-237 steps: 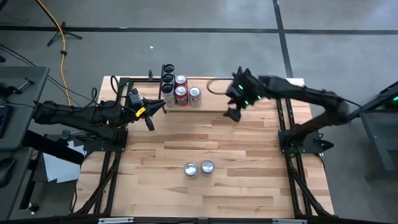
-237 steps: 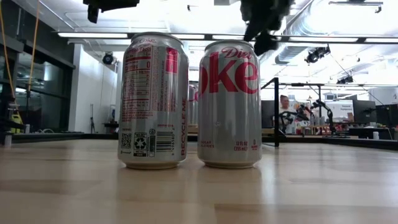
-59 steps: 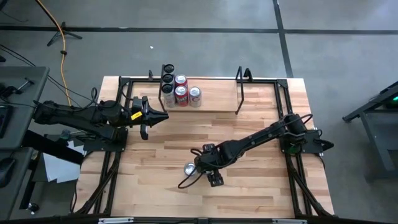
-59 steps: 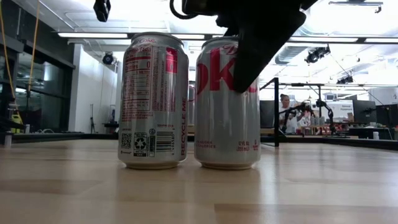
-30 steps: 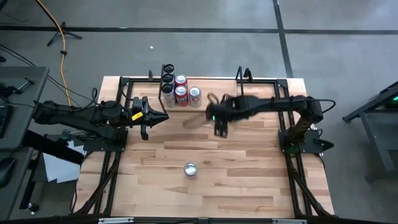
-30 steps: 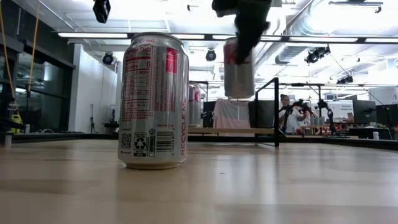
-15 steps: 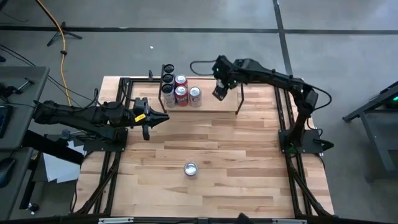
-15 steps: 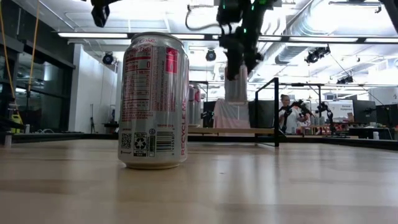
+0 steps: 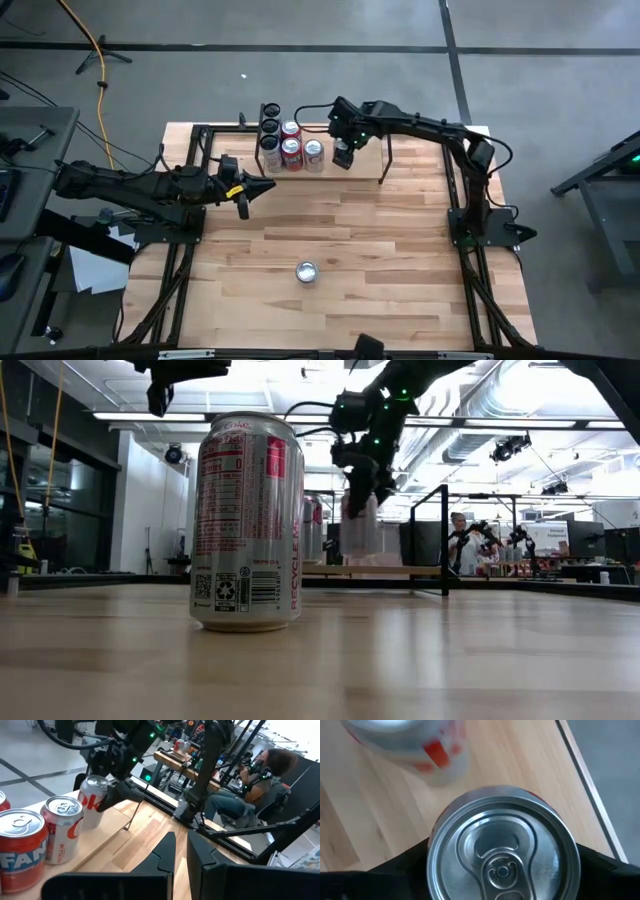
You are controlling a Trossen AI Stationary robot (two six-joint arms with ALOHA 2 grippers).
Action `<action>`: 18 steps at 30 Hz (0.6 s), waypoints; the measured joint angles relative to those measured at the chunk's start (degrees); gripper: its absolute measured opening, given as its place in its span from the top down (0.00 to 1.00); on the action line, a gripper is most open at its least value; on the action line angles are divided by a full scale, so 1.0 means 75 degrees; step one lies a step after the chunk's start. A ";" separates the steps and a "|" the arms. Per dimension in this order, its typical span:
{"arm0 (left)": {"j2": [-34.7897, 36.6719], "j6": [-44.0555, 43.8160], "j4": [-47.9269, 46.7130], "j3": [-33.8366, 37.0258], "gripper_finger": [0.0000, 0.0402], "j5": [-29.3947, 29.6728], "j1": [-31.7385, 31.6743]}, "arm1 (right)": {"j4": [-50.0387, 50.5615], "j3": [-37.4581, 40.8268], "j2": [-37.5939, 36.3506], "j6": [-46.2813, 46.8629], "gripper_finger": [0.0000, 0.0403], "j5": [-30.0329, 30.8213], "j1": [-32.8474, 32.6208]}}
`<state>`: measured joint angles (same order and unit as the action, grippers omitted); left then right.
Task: Place canned beverage on shelf
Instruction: Put the right silver soda can aligned with the other silver soda can on the shelf
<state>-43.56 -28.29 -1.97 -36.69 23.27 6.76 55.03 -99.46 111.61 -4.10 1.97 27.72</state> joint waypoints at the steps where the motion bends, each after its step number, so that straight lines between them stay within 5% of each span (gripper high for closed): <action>1: -0.0010 0.0000 0.0010 0.0000 0.99 0.0000 0.0000 | -0.0130 0.0000 0.0026 -0.0047 0.23 -0.0066 -0.0023; 18: -0.0063 -0.0017 0.0011 0.0000 0.99 -0.0037 0.0000 | -0.0291 -0.0031 0.0377 0.0663 0.22 -0.0128 0.0018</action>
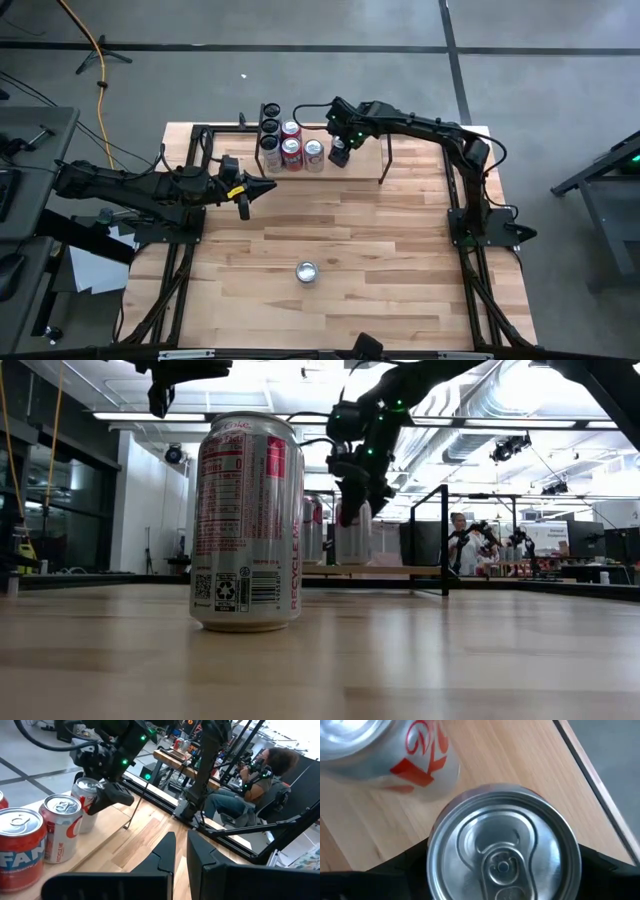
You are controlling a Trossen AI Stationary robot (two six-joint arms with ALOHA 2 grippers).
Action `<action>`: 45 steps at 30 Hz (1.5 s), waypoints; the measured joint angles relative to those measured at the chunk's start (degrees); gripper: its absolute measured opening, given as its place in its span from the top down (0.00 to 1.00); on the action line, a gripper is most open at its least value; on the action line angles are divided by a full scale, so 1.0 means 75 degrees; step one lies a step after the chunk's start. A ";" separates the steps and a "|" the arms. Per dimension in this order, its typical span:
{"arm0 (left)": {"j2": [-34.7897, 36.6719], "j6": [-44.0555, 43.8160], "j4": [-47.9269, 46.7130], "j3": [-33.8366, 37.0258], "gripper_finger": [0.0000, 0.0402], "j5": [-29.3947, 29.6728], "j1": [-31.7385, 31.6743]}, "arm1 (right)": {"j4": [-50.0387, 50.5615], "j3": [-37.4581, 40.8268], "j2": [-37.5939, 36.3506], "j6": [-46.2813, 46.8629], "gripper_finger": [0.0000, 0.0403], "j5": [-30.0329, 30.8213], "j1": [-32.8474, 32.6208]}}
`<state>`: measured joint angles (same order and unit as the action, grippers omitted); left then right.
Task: Place canned beverage on shelf
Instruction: Put the right silver soda can aligned with the other silver soda can on the shelf
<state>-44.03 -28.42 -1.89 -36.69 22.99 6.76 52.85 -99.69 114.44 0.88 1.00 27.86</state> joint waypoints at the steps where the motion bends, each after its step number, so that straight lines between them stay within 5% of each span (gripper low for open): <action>1: 0.0000 0.0000 -0.0002 0.0000 0.99 -0.0001 0.0000 | -0.0019 -0.0003 0.0026 0.0120 0.22 0.0000 0.0000; 25: 0.0000 0.0012 -0.0003 0.0000 0.99 -0.0254 0.0003 | -0.0136 0.0013 0.0072 0.0246 0.22 -0.0095 -0.0015; 35: 0.0000 0.0012 -0.0006 0.0000 0.99 -0.0245 0.0003 | 0.0119 0.0045 0.0111 0.0223 0.03 0.0246 -0.0026; 45: 0.0000 0.0012 -0.0006 0.0000 0.99 -0.0240 0.0002 | 0.1468 -0.0792 0.0086 -0.0396 0.05 -0.0010 -0.0015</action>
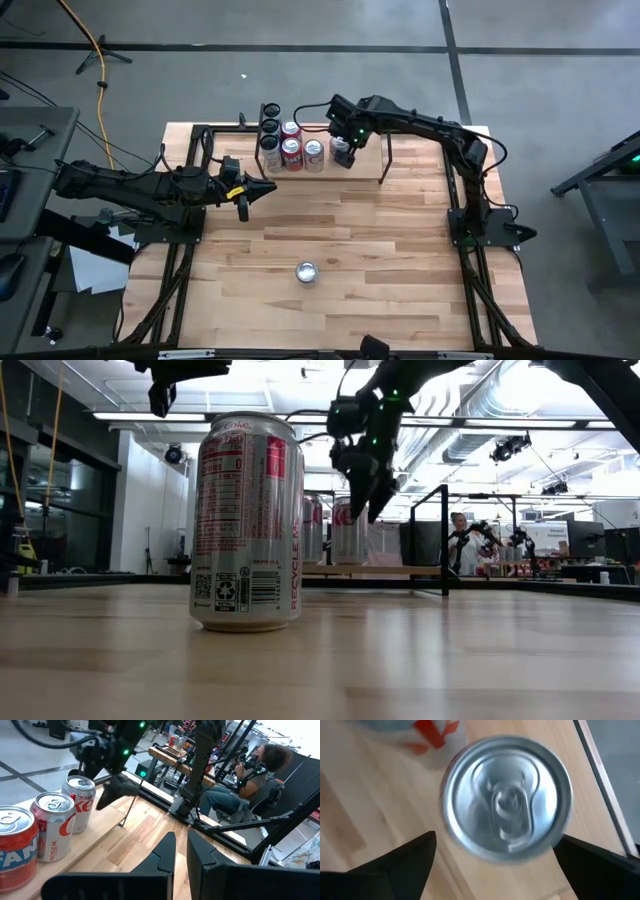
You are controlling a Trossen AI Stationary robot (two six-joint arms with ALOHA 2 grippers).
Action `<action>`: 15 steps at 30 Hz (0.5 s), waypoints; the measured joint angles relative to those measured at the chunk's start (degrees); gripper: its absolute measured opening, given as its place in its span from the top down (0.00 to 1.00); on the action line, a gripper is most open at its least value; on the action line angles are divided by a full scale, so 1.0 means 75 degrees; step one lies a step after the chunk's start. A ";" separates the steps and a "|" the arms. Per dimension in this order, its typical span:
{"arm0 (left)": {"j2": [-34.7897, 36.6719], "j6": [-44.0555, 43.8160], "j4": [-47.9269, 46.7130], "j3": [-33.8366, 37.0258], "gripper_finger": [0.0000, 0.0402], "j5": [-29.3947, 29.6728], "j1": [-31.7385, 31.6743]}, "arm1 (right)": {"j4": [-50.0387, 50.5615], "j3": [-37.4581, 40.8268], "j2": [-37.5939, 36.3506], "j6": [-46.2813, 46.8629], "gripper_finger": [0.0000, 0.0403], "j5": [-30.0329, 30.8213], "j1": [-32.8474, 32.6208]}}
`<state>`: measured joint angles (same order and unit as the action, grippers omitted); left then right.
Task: Place canned beverage on shelf
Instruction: Put the right silver soda can aligned with the other silver soda can on the shelf
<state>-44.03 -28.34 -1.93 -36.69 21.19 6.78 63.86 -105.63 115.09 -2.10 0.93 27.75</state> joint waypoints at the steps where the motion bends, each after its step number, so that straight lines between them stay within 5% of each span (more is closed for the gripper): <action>1: 0.0000 0.0000 0.0000 0.0000 0.99 0.0000 -0.0001 | 0.0239 -0.0151 0.0000 -0.0092 0.05 0.0002 0.0000; 9: 0.0000 0.0000 0.0000 0.0000 0.99 0.0000 -0.0001 | 0.2102 -0.1435 -0.0026 -0.0322 0.05 -0.0009 0.0000; 15: 0.0000 0.0000 -0.0003 0.0000 0.99 -0.0001 0.0000 | 0.1884 -0.0926 -0.0668 0.0134 0.05 -0.0022 -0.0282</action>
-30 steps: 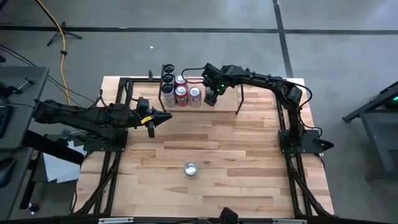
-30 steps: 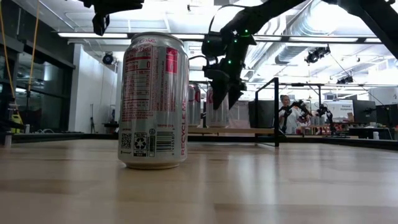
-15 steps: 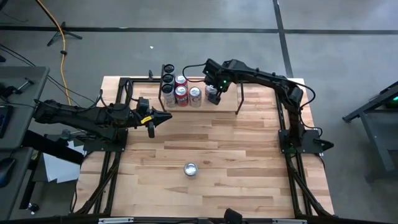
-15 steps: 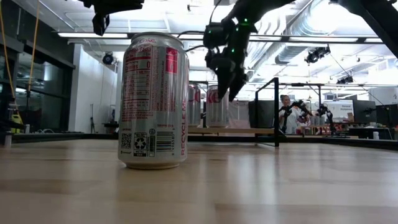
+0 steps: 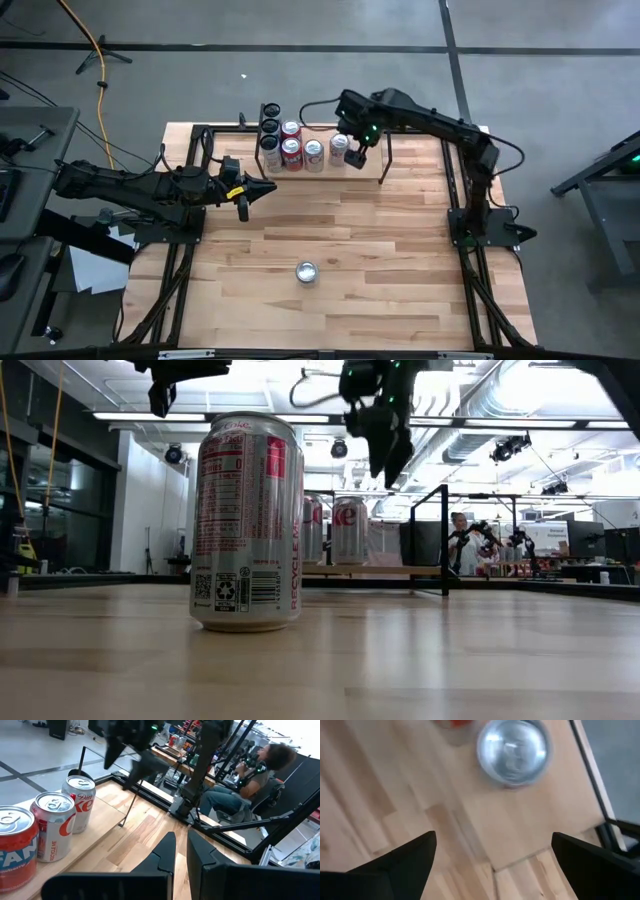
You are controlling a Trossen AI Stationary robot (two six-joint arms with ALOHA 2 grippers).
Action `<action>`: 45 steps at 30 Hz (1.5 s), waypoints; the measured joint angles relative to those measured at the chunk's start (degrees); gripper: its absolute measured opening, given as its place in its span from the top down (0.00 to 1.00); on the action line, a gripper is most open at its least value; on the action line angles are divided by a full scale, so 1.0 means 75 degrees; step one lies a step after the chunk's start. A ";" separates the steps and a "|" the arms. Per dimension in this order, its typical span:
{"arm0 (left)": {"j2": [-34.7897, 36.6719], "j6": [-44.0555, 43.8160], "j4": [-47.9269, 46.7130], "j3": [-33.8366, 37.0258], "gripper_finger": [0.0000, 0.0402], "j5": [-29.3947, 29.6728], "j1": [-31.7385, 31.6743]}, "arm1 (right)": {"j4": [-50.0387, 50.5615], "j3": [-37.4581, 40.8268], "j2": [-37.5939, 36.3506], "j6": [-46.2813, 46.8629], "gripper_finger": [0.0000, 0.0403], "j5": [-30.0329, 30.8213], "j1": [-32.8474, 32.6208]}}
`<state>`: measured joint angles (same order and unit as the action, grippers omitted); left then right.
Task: Place canned beverage on shelf
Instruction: Put the right silver soda can aligned with the other silver soda can on the shelf
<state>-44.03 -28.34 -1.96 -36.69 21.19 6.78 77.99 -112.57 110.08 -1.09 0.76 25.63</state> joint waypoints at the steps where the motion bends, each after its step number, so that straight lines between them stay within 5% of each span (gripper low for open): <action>1: 0.0000 0.0000 0.0000 0.0000 0.99 0.0001 0.0000 | -0.0228 0.0247 -0.0187 0.0010 0.05 -0.0021 -0.0103; 10: 0.0000 0.0000 -0.0058 0.0000 0.99 -0.0002 0.0000 | -0.3235 0.3436 -0.2078 0.1373 0.05 0.0093 -0.1100; 18: 0.0000 0.0000 -0.0090 -0.0001 0.99 -0.0002 0.0001 | -0.4256 0.4782 -0.2290 0.1900 0.09 0.0746 -0.1466; 23: 0.0000 -0.0001 -0.0191 -0.0003 0.99 -0.0002 0.0001 | -0.5219 0.5183 -0.2258 0.1948 0.33 0.2356 -0.1634; 28: 0.0000 -0.0013 -0.0224 -0.0003 0.99 -0.0002 0.0001 | -0.6381 0.5650 -0.2261 0.2191 0.83 0.2620 -0.1627; 30: 0.0000 -0.0012 -0.0224 -0.0003 0.99 -0.0002 0.0001 | -0.6797 0.5867 -0.2261 0.2191 0.95 0.2616 -0.1620; 45: 0.0000 -0.0011 -0.0221 -0.0006 0.99 0.0044 -0.0002 | -0.8501 0.6461 -0.1983 0.3085 0.99 0.1884 -0.0950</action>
<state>-44.03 -28.42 -3.62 -36.73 21.52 6.76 14.23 -64.12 95.21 22.04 14.89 18.51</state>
